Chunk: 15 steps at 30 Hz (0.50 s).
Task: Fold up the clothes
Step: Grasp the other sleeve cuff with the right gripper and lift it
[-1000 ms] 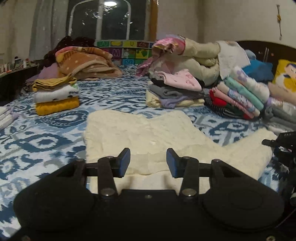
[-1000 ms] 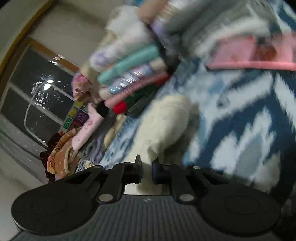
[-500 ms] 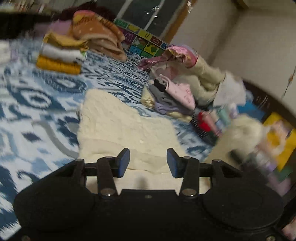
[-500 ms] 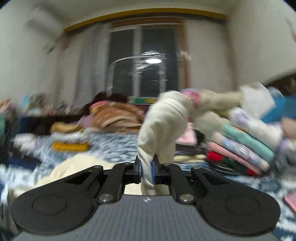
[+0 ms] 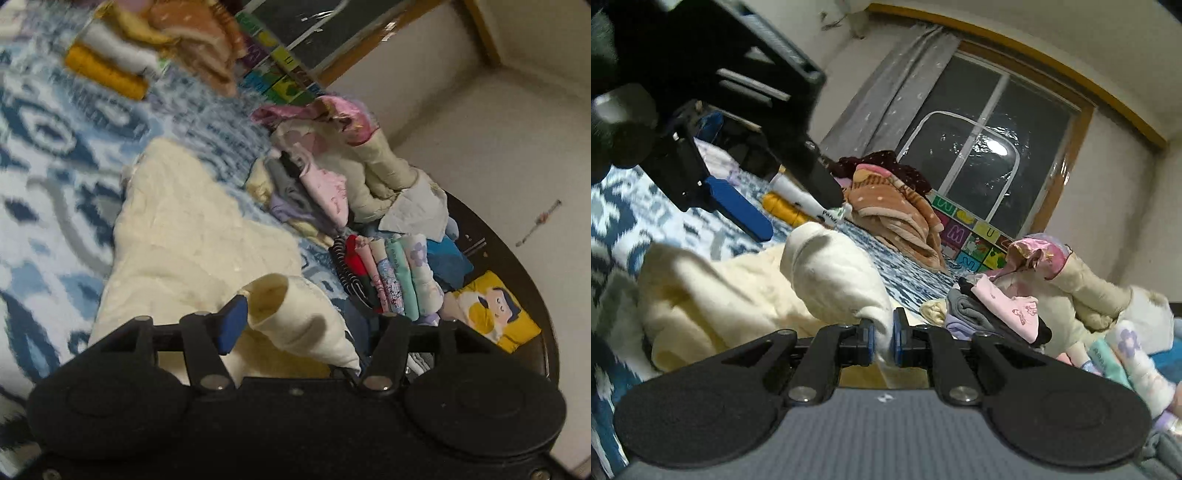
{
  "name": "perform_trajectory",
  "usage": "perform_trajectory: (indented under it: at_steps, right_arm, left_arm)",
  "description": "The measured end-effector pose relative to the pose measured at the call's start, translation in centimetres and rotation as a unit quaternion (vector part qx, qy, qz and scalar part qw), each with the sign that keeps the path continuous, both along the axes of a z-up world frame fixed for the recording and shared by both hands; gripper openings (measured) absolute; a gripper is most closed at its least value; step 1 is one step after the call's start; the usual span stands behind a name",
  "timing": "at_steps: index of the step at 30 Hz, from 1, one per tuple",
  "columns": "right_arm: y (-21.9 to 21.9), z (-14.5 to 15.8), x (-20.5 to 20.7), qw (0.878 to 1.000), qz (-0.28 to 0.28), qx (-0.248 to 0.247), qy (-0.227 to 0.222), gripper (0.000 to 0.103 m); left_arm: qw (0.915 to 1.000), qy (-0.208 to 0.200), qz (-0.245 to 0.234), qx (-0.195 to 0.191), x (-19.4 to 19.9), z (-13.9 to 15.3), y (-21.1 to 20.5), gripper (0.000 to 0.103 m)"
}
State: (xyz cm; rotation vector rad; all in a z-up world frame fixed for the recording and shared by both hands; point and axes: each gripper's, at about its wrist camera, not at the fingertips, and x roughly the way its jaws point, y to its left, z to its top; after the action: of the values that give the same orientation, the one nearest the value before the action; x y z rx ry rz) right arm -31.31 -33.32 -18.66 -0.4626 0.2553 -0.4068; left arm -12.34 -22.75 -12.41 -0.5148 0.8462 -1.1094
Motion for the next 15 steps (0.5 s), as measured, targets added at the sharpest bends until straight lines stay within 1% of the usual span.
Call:
perform_trajectory:
  at_steps: [1,4,6,8,10,11,12,13,14,15]
  right_arm:
    - [0.2,-0.1,0.1,1.000,-0.002,-0.005,0.002,0.012]
    - [0.1,-0.1,0.0,1.000,-0.025,-0.007,-0.014,0.012]
    - [0.0,0.0,-0.1,0.999,-0.040,-0.009,-0.025,0.012]
    - [0.1,-0.1,-0.2,0.999,-0.038,-0.012,-0.029,0.012]
    - [0.9,-0.8,-0.2,1.000,-0.011,-0.022,-0.016,0.012]
    - [1.4,-1.2,-0.2,1.000,0.004,-0.026,-0.007,0.012]
    - [1.8,-1.5,-0.1,0.999,0.019,-0.030,0.003,0.013]
    - [2.1,-1.9,-0.1,0.999,0.027,-0.025,0.016,0.016]
    - [2.3,-2.0,-0.2,0.999,0.036,-0.016,0.026,0.020]
    - [2.3,-1.8,-0.5,0.999,0.044,-0.005,0.030,0.037]
  left_arm:
    - [0.9998,0.018,-0.002,-0.004,0.3,-0.4,0.0,0.057]
    - [0.9975,0.066,-0.015,-0.022,1.0,-1.4,0.1,0.058]
    - [0.9943,0.096,-0.029,-0.036,1.3,-1.9,0.0,0.060]
    - [0.9909,0.121,-0.038,-0.046,1.4,-2.3,-0.4,0.061]
    - [0.9869,0.145,-0.047,-0.054,1.6,-2.8,-1.0,0.061]
    - [0.9857,0.153,-0.043,-0.056,1.8,-3.0,-1.2,0.060]
    - [0.9873,0.145,-0.040,-0.051,1.8,-3.0,-1.3,0.060]
    - [0.9888,0.137,-0.037,-0.047,1.8,-2.9,-1.3,0.045]
    - [0.9902,0.129,-0.035,-0.042,1.9,-2.9,-1.4,0.021]
    - [0.9917,0.119,-0.032,-0.037,1.9,-2.8,-1.4,0.018]
